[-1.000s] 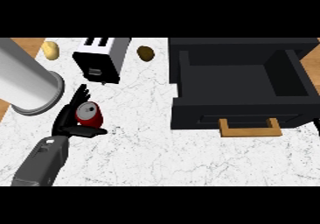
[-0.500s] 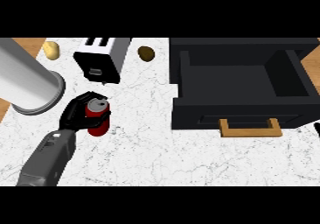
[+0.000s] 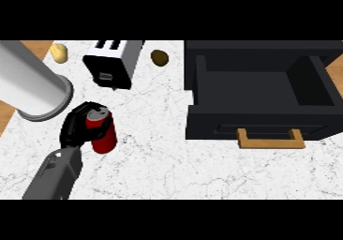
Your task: Pick up the can, place it into the drawer and close the drawer
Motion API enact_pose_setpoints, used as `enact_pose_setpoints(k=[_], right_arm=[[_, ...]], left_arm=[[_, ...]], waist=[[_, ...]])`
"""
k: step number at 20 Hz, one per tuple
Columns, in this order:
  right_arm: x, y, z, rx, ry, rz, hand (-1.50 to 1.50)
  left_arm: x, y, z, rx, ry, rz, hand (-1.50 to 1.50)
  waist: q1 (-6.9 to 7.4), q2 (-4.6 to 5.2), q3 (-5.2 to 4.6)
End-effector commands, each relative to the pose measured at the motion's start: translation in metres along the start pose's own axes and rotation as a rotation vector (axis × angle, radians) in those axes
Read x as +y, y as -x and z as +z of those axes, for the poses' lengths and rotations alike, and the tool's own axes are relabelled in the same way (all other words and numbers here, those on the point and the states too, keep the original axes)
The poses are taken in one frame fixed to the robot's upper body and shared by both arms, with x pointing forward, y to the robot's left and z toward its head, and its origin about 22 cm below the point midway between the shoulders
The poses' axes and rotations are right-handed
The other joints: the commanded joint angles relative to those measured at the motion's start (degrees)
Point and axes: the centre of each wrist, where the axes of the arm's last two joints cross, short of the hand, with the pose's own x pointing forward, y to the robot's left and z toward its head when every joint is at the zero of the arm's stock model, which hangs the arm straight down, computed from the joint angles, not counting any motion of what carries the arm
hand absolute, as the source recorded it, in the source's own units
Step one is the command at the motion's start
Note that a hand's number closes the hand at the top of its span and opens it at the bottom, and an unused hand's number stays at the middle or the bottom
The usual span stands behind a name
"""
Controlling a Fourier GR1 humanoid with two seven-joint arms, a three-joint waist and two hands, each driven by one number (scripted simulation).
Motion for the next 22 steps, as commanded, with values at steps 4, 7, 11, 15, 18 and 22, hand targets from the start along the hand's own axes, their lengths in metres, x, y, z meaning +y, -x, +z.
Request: enact_pose_setpoints(k=[4, 7, 11, 15, 18, 22], right_arm=[[0.010, -0.007, -0.004, -0.018, -0.001, -0.007, -1.50], [0.008, 0.003, -0.011, -0.001, 0.001, -0.008, -1.50], [0.019, -0.003, 0.002, -0.014, 0.020, -0.017, -1.50], [0.001, -0.013, 0.002, -0.029, 0.015, -0.011, -1.50], [0.003, 0.002, 0.017, -0.006, 0.006, 0.012, -1.50], [0.010, -0.008, 0.011, -0.020, 0.012, -0.013, -1.50]], left_arm=[[-0.012, -0.036, -0.001, -0.094, -0.028, 0.021, 1.50], [-0.028, -0.064, -0.004, -0.065, 0.040, 0.009, 1.50], [-0.083, -0.090, 0.005, -0.108, 0.080, 0.015, 1.50], [-0.108, -0.126, -0.001, -0.175, 0.118, -0.037, 1.50], [-0.112, -0.152, -0.006, -0.172, 0.128, -0.041, 1.50], [-0.158, -0.186, -0.013, -0.163, 0.172, -0.036, 1.50]], waist=[[-0.35, 0.17, -0.02], [-0.20, 0.15, 0.00], [-0.30, 0.04, 0.01], [-0.65, 0.14, -0.01], [-0.74, 0.16, -0.01], [-0.93, 0.19, -0.02]])
